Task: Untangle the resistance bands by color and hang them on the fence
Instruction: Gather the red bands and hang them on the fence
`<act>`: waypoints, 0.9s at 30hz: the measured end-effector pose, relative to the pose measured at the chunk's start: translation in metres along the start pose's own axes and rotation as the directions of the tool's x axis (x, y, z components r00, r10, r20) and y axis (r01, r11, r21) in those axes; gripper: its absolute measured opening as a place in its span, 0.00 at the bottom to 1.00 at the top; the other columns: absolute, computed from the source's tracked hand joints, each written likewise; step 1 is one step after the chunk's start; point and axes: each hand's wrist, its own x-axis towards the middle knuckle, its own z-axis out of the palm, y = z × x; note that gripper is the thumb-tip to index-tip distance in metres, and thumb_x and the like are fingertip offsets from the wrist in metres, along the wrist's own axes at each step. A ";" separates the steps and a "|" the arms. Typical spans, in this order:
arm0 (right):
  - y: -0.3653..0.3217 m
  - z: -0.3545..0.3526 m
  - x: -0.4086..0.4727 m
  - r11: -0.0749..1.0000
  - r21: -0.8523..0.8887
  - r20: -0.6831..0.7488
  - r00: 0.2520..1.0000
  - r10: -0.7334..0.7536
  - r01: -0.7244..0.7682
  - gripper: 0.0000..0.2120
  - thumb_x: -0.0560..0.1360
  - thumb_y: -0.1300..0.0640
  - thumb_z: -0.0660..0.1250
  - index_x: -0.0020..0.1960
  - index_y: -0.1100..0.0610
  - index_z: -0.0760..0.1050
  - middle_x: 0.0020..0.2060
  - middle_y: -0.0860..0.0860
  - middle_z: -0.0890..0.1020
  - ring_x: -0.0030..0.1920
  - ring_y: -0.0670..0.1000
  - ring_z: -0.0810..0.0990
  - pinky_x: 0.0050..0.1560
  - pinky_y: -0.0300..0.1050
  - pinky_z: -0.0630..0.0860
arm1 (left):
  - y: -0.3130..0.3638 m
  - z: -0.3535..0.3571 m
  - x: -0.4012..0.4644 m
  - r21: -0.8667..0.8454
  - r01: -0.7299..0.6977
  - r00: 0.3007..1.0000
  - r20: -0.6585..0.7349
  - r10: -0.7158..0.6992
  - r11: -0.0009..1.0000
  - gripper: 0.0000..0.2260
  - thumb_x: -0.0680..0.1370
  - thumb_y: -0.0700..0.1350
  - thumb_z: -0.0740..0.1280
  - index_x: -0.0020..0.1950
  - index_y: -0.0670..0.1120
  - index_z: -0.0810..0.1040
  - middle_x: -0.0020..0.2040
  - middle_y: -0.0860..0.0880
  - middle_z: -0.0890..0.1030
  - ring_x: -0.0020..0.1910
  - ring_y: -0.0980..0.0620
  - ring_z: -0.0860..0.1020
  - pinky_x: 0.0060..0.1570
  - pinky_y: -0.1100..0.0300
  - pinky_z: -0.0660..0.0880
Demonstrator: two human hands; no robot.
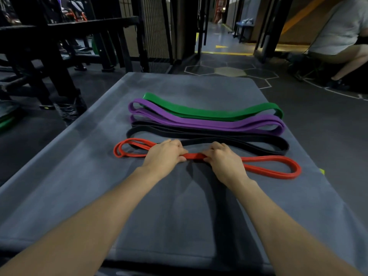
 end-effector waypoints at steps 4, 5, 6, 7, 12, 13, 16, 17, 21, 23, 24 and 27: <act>0.012 -0.003 -0.002 0.999 -0.041 0.002 1.000 0.021 -0.021 0.13 0.79 0.54 0.59 0.62 0.49 0.75 0.56 0.51 0.73 0.57 0.54 0.70 0.50 0.49 0.73 | 0.000 -0.006 0.007 0.064 -0.021 0.995 0.096 0.015 0.998 0.11 0.80 0.50 0.60 0.59 0.51 0.77 0.56 0.49 0.75 0.55 0.46 0.77 0.52 0.51 0.74; 0.014 -0.003 -0.002 0.999 -0.039 0.003 1.000 0.027 -0.027 0.13 0.79 0.54 0.59 0.62 0.50 0.74 0.56 0.51 0.73 0.58 0.54 0.70 0.52 0.49 0.73 | 0.000 -0.007 0.007 0.076 -0.022 0.995 0.099 0.014 0.997 0.11 0.79 0.49 0.60 0.59 0.51 0.77 0.56 0.48 0.75 0.54 0.46 0.77 0.52 0.51 0.75; 0.013 -0.003 -0.001 0.999 -0.046 0.006 1.000 0.029 -0.029 0.13 0.79 0.54 0.59 0.62 0.51 0.74 0.56 0.51 0.72 0.58 0.54 0.70 0.52 0.50 0.72 | 0.002 -0.007 0.007 0.087 -0.018 0.995 0.095 0.010 0.996 0.11 0.79 0.49 0.60 0.59 0.51 0.77 0.55 0.48 0.75 0.54 0.46 0.77 0.51 0.51 0.75; 0.012 -0.003 -0.001 0.998 -0.064 0.010 1.000 0.028 -0.027 0.13 0.79 0.54 0.58 0.62 0.53 0.73 0.57 0.52 0.72 0.58 0.55 0.70 0.52 0.50 0.72 | 0.003 -0.007 0.007 0.101 -0.016 0.997 0.082 0.007 0.995 0.10 0.79 0.48 0.60 0.59 0.50 0.77 0.54 0.47 0.74 0.54 0.46 0.76 0.50 0.51 0.75; 0.002 -0.009 -0.003 0.996 -0.084 -0.020 0.999 0.029 -0.031 0.11 0.79 0.56 0.58 0.59 0.58 0.71 0.57 0.53 0.72 0.59 0.56 0.70 0.49 0.52 0.72 | 0.010 -0.011 -0.005 0.149 0.000 1.000 0.020 -0.003 0.989 0.11 0.80 0.48 0.58 0.60 0.50 0.75 0.55 0.48 0.73 0.57 0.47 0.74 0.50 0.52 0.74; 0.000 -0.013 -0.004 0.996 -0.086 -0.049 0.998 0.026 -0.030 0.12 0.79 0.55 0.58 0.60 0.57 0.71 0.57 0.53 0.72 0.60 0.56 0.70 0.49 0.52 0.72 | 0.010 -0.016 -0.010 0.149 0.004 1.000 -0.003 -0.004 0.989 0.11 0.80 0.48 0.58 0.61 0.50 0.75 0.55 0.48 0.73 0.57 0.48 0.73 0.51 0.52 0.74; -0.017 -0.028 -0.005 0.998 -0.054 -0.158 0.987 -0.002 -0.007 0.13 0.79 0.54 0.58 0.63 0.56 0.70 0.58 0.52 0.72 0.60 0.55 0.69 0.49 0.50 0.71 | 0.005 -0.043 -0.024 0.118 0.016 0.997 -0.078 -0.007 0.993 0.13 0.80 0.47 0.58 0.63 0.50 0.74 0.56 0.49 0.73 0.58 0.50 0.72 0.53 0.52 0.73; -0.025 -0.033 -0.006 0.999 -0.033 -0.199 0.980 -0.018 0.012 0.14 0.79 0.54 0.58 0.62 0.56 0.71 0.57 0.53 0.72 0.60 0.56 0.69 0.47 0.50 0.71 | 0.002 -0.055 -0.030 0.110 0.025 0.995 -0.100 -0.014 0.994 0.13 0.80 0.47 0.58 0.64 0.50 0.74 0.56 0.48 0.73 0.58 0.49 0.72 0.53 0.52 0.73; -0.068 -0.057 -0.008 0.989 0.024 -0.363 0.923 -0.128 0.147 0.11 0.77 0.57 0.61 0.57 0.60 0.74 0.53 0.57 0.75 0.56 0.59 0.72 0.40 0.51 0.71 | -0.014 -0.104 -0.063 0.129 0.072 0.985 -0.166 -0.050 0.989 0.14 0.81 0.47 0.58 0.64 0.48 0.74 0.57 0.47 0.73 0.58 0.47 0.73 0.54 0.55 0.69; -0.094 -0.075 -0.005 0.975 0.016 -0.416 0.888 -0.194 0.221 0.09 0.77 0.58 0.62 0.55 0.60 0.74 0.51 0.57 0.74 0.54 0.60 0.72 0.36 0.50 0.69 | -0.023 -0.131 -0.086 0.090 0.101 0.975 -0.206 -0.081 0.991 0.14 0.80 0.47 0.58 0.64 0.48 0.75 0.56 0.45 0.74 0.57 0.46 0.74 0.56 0.54 0.69; -0.108 -0.084 -0.003 0.967 0.001 -0.439 0.869 -0.229 0.255 0.08 0.76 0.59 0.63 0.54 0.60 0.74 0.51 0.57 0.74 0.53 0.60 0.72 0.35 0.50 0.69 | -0.027 -0.145 -0.099 0.077 0.123 0.967 -0.235 -0.102 0.989 0.13 0.80 0.47 0.59 0.63 0.47 0.76 0.54 0.45 0.75 0.56 0.46 0.74 0.55 0.53 0.70; -0.153 -0.109 0.000 0.936 -0.026 -0.492 0.811 -0.318 0.351 0.06 0.74 0.61 0.65 0.51 0.61 0.74 0.49 0.58 0.74 0.52 0.62 0.73 0.31 0.51 0.70 | -0.036 -0.188 -0.142 0.072 0.217 0.915 -0.362 -0.177 0.974 0.10 0.78 0.49 0.62 0.54 0.47 0.79 0.47 0.46 0.74 0.49 0.46 0.76 0.46 0.53 0.71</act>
